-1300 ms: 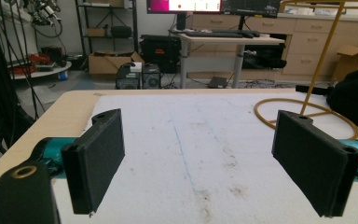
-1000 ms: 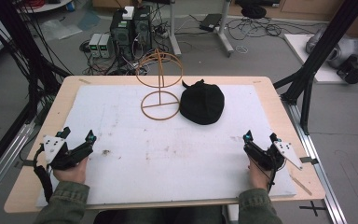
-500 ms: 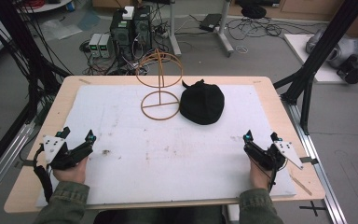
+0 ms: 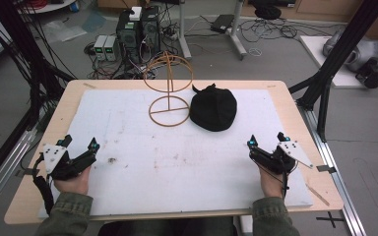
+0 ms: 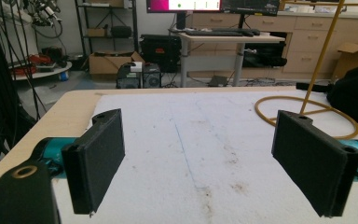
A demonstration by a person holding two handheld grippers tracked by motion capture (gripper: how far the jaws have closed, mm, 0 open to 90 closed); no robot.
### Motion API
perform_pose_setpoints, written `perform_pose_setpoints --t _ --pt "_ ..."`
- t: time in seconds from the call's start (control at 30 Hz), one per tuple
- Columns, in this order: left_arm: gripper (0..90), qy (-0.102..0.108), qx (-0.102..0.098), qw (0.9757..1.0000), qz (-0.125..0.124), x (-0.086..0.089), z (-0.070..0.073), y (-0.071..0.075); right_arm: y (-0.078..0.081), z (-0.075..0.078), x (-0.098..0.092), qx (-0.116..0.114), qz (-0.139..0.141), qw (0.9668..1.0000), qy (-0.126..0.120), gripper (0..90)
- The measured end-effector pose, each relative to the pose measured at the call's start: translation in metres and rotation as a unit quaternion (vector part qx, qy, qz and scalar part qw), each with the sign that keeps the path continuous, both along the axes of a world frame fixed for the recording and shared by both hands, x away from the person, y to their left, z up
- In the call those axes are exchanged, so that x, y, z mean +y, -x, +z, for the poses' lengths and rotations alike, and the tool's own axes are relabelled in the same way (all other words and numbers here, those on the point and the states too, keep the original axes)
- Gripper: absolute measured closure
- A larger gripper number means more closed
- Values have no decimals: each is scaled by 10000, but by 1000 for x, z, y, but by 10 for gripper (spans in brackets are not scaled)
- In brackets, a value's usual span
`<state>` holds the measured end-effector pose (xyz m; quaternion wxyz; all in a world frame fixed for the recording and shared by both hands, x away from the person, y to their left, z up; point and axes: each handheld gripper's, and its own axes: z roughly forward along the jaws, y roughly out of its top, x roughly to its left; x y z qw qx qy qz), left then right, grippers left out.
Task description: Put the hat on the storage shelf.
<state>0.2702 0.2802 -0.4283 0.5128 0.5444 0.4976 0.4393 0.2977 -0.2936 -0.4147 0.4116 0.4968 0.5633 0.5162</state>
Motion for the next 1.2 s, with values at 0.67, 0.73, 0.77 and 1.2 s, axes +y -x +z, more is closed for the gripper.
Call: perform_pose_setpoints --t 0.67,0.73,0.77,1.2 --pt "186 -2 26 10000 -10 2 0 3 -28 19 20 181 302 9993 115 37" --pt "186 1 34 10000 -21 2 -1 2 -32 23 25 160 363 9991 168 36" --pt "186 6 42 10000 -20 2 -1 2 -34 25 28 180 409 9988 180 37" --pt "186 -47 32 10000 -73 1 -1 1 -68 39 62 489 876 9936 518 36"
